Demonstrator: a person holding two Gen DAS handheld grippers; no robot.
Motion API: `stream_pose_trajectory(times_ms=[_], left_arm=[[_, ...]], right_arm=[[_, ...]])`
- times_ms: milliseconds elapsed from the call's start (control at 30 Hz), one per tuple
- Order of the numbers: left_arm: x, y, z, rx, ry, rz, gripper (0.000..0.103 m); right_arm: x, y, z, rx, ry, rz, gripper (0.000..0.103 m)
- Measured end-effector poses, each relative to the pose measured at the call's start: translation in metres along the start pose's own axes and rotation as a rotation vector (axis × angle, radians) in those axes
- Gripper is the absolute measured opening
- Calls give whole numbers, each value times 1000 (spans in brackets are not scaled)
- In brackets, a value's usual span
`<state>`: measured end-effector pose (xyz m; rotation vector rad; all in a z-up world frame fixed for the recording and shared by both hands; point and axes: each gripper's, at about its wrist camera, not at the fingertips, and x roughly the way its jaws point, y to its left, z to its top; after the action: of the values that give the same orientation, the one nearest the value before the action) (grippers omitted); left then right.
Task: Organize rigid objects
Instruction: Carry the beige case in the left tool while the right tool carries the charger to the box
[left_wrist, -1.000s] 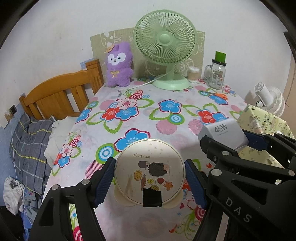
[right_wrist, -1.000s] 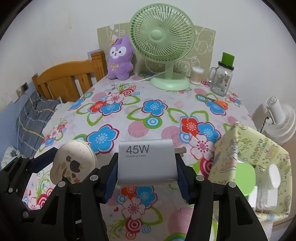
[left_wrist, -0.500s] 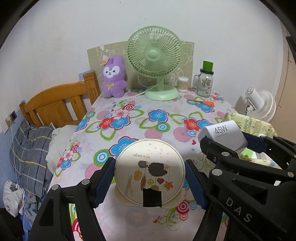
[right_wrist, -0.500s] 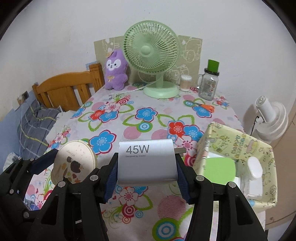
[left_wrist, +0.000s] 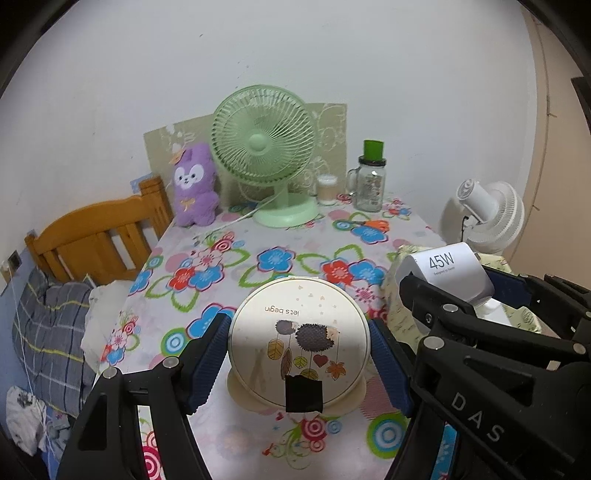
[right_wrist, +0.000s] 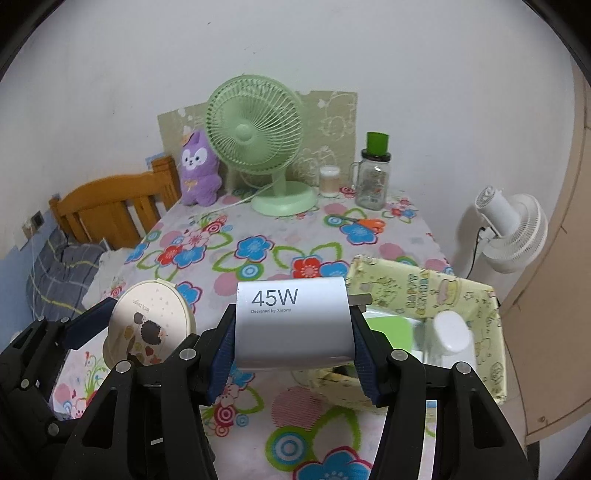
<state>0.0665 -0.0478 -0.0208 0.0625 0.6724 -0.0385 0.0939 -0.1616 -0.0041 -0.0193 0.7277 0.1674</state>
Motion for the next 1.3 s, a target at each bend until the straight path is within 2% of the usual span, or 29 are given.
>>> stream_pose_trajectory(times_ms=[467,767,1300], left_arm=[[7,-58,16,72,-20,-73,76],[21,-90,19,104,-3,-127,76],[67,-132,17,156,84,-171,76]], right_arm=[[-11,-61,0,79,-13,-72,60],[-7,-97,-4,118,-1,-114,60],[27,-146,-17,186,75,-124,60]])
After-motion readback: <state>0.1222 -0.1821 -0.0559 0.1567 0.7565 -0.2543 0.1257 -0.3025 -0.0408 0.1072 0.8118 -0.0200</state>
